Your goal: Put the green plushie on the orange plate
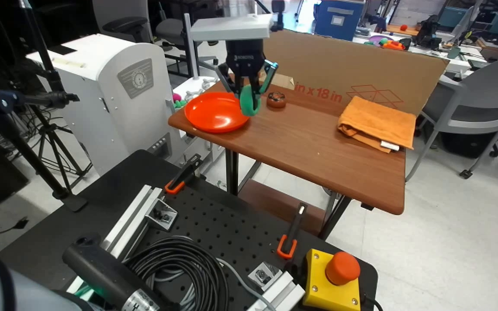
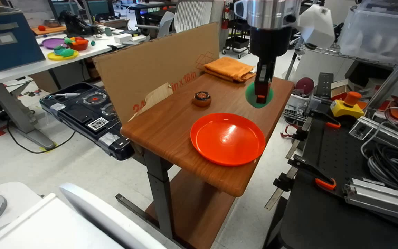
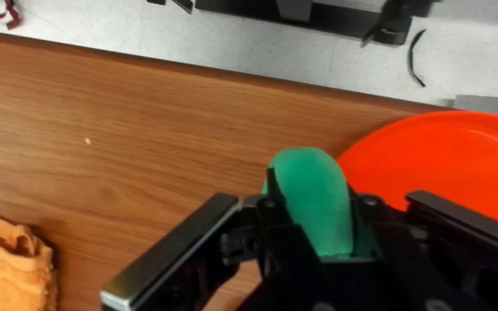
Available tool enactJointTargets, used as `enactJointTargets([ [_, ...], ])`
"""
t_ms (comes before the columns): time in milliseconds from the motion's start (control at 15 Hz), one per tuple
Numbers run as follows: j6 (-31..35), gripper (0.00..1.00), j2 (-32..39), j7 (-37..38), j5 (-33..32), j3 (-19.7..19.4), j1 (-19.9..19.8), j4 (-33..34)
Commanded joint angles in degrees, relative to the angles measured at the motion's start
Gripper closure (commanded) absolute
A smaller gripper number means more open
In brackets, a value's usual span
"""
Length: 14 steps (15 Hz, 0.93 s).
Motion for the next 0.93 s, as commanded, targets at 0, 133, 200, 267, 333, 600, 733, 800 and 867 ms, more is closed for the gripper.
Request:
enactJointTargets([
  [0,2.5,0.93,-4.8,1.1,4.1,3.7,2.0,-2.4],
  [133,2.6,0.93,-4.1,0.7,5.4,4.8,2.5,-0.9],
  [200,2.6,0.93,-3.2,0.5,5.5,5.0,2.5,0.0],
  [267,2.4,0.93,-2.5,0.3,5.2,5.0,2.4,0.6],
  [333,2.0,0.93,-1.6,0.3,4.6,4.8,2.3,1.2],
  [600,2.7,0.93,1.9,-1.3,3.7,3.7,1.4,1.3],
  [733,2.7,0.93,4.3,-2.6,3.6,3.2,1.0,1.9],
  [800,2.6,0.93,5.5,-3.5,3.7,3.0,0.9,2.3],
  [867,2.5,0.93,6.6,-3.8,3.5,2.7,1.0,2.7],
])
